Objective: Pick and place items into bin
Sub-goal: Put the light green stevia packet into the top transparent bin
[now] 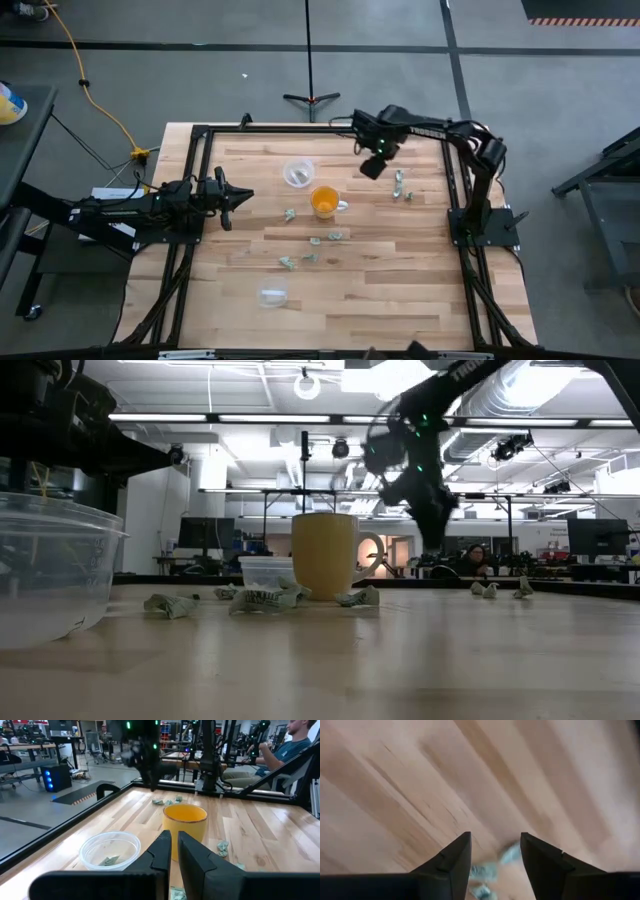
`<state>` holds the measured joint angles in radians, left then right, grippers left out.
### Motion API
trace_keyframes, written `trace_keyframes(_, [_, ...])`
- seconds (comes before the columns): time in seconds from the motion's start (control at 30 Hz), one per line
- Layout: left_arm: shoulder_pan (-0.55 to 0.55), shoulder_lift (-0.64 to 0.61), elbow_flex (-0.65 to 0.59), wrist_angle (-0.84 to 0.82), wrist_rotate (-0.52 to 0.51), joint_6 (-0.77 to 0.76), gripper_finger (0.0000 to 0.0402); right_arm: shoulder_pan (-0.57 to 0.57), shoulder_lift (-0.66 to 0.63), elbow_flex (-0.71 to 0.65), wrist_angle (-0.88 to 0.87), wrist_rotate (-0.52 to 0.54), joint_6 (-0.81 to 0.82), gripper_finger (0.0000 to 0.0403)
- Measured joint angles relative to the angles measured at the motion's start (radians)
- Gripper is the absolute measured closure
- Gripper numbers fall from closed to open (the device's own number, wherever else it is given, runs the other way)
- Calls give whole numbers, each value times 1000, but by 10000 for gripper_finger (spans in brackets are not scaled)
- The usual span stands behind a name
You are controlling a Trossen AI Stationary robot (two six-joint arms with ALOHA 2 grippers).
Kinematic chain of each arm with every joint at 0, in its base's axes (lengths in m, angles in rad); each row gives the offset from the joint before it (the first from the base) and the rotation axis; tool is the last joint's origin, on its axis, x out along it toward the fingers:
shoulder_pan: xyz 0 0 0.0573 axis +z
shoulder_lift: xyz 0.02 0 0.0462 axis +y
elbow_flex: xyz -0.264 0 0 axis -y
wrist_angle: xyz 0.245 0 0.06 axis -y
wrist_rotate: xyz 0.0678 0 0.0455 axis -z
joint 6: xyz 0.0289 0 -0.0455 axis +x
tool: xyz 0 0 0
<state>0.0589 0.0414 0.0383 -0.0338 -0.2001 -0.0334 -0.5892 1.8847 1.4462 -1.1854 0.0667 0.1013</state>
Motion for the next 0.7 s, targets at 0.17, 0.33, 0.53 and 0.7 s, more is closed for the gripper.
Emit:
trace_keyframes(0.17, [0,0,0,0,0,0,334,-42,-5,-147,32,41,77,246])
trace_keyframes(0.33, [0,0,0,0,-1,1,334,-60,-40,-272,130,54,123,246])
trace_keyframes(0.53, [0,0,0,0,-1,2,334,-67,-98,-355,241,77,153,249])
trace_keyframes(0.7, [0,0,0,0,-2,1,334,-66,-109,-394,276,75,154,249])
